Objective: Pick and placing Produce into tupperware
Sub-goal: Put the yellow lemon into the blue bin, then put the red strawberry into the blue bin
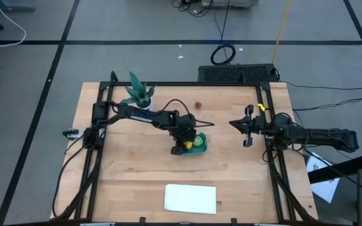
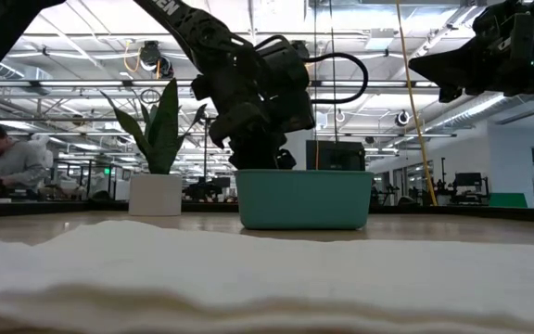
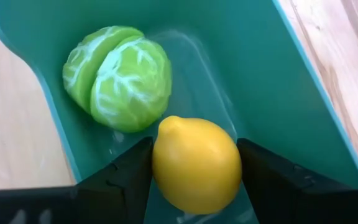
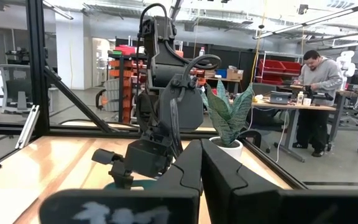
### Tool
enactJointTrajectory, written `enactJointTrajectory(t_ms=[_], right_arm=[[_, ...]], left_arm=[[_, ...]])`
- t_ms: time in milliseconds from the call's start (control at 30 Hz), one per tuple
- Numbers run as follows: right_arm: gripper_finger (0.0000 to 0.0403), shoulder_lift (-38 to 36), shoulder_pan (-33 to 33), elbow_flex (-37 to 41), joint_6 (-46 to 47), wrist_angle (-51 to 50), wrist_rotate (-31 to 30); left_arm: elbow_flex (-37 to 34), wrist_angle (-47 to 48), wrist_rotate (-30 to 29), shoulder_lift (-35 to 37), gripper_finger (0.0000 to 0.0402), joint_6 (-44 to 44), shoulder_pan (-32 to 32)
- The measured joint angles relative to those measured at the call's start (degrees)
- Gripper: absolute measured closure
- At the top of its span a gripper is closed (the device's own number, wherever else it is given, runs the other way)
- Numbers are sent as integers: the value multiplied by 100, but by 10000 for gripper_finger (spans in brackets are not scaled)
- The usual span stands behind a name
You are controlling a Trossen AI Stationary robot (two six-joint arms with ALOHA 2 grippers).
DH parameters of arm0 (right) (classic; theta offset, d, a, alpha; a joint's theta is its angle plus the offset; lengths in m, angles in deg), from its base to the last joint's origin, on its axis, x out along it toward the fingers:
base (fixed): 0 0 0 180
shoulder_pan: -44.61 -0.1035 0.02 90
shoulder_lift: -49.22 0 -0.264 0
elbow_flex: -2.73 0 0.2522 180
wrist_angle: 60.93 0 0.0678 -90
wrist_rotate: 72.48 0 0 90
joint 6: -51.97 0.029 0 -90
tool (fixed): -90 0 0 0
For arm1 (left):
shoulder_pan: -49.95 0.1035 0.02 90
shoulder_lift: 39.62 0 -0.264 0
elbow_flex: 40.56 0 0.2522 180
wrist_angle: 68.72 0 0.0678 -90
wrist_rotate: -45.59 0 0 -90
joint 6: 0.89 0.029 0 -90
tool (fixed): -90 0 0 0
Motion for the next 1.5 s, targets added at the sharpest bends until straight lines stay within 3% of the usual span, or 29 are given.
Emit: enactJointTrajectory(t_ms=[433, 1067, 1267, 1500], right_arm=[[403, 0, -1, 0, 0, 0, 0], [403, 2, -1, 0, 0, -2, 0], [403, 2, 1, 2, 2, 0, 0], [403, 2, -1, 2, 1, 2, 0]], left_arm=[[0, 16, -44, -10, 103, -44, 0], [9, 225, -352, 658, 99, -13, -15], [9, 330, -735, 864, 135, -24, -15], [9, 355, -903, 860, 240, 71, -21]])
